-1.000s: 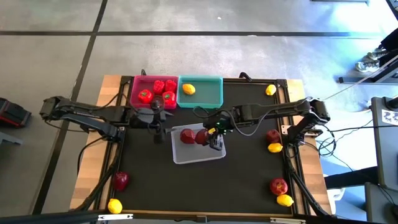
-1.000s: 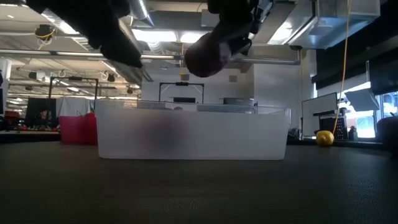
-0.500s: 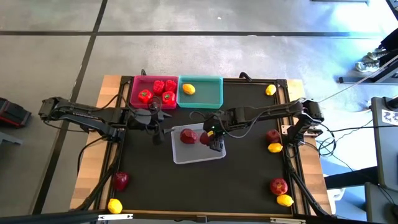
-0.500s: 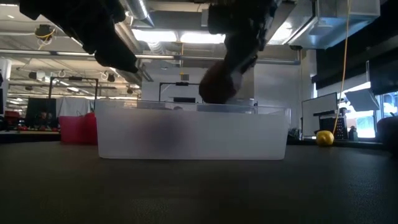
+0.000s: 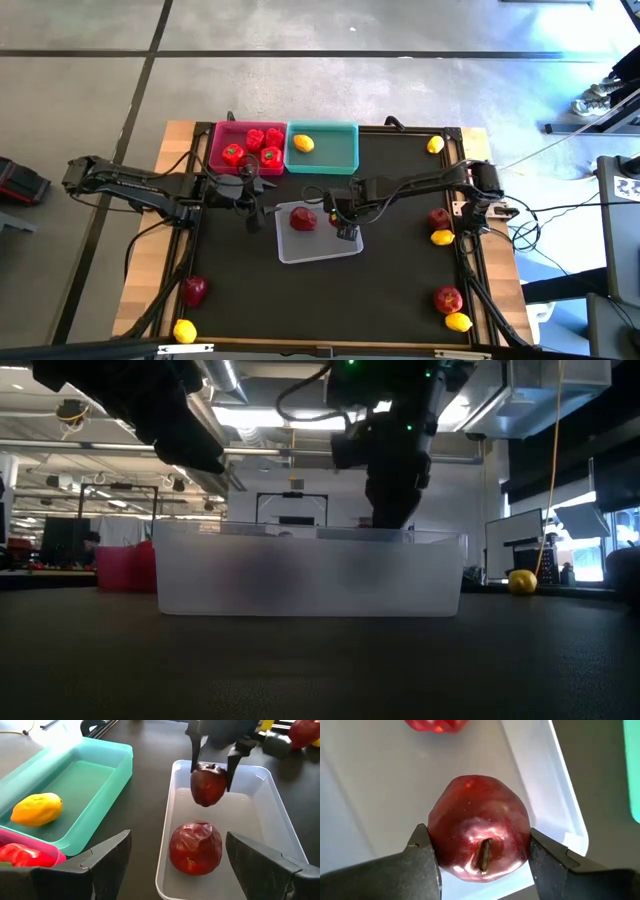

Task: Sort produce into baskets
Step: Put the dark red apple into the transparent bin, then put the yellow lemon into the blue bin

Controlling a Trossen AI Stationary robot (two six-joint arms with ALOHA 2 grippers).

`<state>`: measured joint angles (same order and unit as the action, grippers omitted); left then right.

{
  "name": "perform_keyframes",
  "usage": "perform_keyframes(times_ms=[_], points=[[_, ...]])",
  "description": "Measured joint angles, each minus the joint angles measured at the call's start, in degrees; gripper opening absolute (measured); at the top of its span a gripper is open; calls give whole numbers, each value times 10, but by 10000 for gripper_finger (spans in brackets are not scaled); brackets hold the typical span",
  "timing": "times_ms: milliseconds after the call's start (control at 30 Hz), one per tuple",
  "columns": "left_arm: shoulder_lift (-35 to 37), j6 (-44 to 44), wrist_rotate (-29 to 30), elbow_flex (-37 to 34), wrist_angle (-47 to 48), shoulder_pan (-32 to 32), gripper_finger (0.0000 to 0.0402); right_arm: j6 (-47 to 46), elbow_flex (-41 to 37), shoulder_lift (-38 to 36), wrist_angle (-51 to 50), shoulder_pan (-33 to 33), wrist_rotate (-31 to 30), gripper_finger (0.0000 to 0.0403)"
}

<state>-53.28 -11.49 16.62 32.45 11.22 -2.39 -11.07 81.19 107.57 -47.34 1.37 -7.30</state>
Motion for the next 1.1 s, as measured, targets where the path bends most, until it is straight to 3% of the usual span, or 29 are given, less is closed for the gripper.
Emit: perform_keyframes(times_ms=[267, 533, 667, 933, 1100], points=[[0, 11, 0, 0, 0, 0, 318, -2, 0, 12, -1, 0, -23, 176], [0, 12, 0, 0, 1, 0, 318, -5, 1, 12, -4, 0, -22, 282], [0, 11, 0, 0, 1, 0, 318, -6, 25, 9, -26, 1, -22, 311], [0, 11, 0, 0, 1, 0, 318, 8, 96, 6, -108, 1, -23, 319], [0, 11, 0, 0, 1, 0, 318, 12, 101, -10, -131, 1, -35, 319]])
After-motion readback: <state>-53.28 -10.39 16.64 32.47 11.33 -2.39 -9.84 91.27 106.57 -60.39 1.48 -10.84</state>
